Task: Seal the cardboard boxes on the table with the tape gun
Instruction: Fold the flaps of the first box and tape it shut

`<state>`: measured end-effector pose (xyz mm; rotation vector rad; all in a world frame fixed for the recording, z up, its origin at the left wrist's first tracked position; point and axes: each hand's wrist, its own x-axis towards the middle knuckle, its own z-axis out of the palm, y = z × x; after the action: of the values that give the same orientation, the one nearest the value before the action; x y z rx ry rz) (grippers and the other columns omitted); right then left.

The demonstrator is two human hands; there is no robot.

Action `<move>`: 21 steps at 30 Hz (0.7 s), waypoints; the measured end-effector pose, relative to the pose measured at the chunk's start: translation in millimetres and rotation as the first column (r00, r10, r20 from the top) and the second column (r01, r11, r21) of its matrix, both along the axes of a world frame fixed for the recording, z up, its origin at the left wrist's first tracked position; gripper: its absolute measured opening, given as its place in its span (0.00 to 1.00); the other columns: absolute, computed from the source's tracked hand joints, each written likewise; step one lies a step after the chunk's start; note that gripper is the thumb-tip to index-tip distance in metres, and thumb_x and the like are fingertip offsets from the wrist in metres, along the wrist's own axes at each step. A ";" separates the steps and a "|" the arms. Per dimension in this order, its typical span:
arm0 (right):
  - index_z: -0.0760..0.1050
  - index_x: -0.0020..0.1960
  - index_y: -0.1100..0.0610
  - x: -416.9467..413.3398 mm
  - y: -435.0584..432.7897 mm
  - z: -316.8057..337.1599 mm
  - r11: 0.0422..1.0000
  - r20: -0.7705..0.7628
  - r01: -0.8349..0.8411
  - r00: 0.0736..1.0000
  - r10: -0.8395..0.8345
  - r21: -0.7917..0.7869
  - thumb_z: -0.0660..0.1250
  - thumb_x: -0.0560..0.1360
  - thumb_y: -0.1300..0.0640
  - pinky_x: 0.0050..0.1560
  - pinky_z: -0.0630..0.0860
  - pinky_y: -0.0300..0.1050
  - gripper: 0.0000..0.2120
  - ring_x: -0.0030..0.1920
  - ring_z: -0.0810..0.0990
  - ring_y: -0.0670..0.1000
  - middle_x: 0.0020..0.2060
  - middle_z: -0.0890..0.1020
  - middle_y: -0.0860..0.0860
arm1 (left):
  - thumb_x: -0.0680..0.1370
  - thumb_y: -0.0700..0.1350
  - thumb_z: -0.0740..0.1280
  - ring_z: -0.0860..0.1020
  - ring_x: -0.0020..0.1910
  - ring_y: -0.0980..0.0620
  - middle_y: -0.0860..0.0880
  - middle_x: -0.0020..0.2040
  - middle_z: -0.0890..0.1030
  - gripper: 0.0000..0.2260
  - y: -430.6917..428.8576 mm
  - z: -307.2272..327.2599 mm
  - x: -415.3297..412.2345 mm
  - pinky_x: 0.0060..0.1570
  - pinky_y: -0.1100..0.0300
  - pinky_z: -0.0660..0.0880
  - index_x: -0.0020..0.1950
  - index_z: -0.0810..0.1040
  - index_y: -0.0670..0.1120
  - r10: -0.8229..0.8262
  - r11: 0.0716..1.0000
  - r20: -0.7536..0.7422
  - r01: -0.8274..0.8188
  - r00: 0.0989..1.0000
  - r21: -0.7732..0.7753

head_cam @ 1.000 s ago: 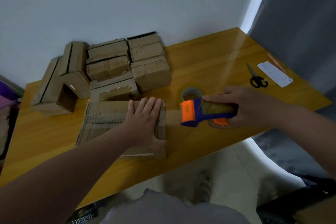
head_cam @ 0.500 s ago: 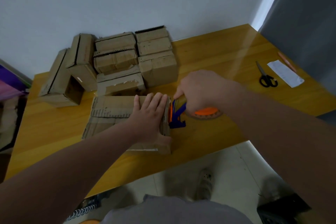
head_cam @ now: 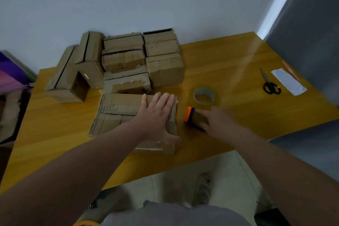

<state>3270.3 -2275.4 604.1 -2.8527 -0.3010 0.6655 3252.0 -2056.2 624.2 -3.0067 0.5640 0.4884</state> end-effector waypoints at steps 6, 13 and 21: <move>0.52 0.77 0.39 -30.9 0.7 -34.8 0.994 -0.012 -0.102 0.995 0.102 -0.041 0.56 0.81 0.58 0.56 0.70 0.49 0.29 0.62 0.69 0.56 0.64 0.68 0.55 | 0.64 0.78 0.56 0.35 0.76 0.48 0.50 0.78 0.36 0.56 3.7 -0.1 -5.9 0.72 0.44 0.32 0.77 0.35 0.47 0.008 0.996 0.031 -0.006 0.999 -0.087; 0.58 0.77 0.55 -42.8 55.2 4.6 0.883 0.324 0.037 0.922 -0.211 0.468 0.52 0.83 0.54 0.69 0.61 0.44 0.23 0.73 0.60 0.53 0.74 0.62 0.54 | 0.82 0.57 0.52 0.49 0.77 0.54 0.51 0.79 0.52 0.27 21.8 10.3 -20.1 0.69 0.63 0.43 0.78 0.54 0.48 0.294 0.791 0.079 -0.196 0.952 -0.579; 0.40 0.79 0.49 -52.5 116.8 23.7 0.563 -0.320 0.476 0.877 -0.358 0.676 0.54 0.83 0.51 0.60 0.70 0.44 0.31 0.62 0.71 0.50 0.71 0.66 0.52 | 0.83 0.56 0.46 0.53 0.77 0.50 0.47 0.77 0.59 0.25 63.8 16.5 -27.9 0.75 0.50 0.49 0.76 0.60 0.46 0.542 0.576 -0.095 -0.451 0.835 -0.682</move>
<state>3217.8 -2158.7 627.8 -1.9460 0.1310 0.4872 3224.1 -1992.4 640.7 -3.8878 -0.2297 0.0793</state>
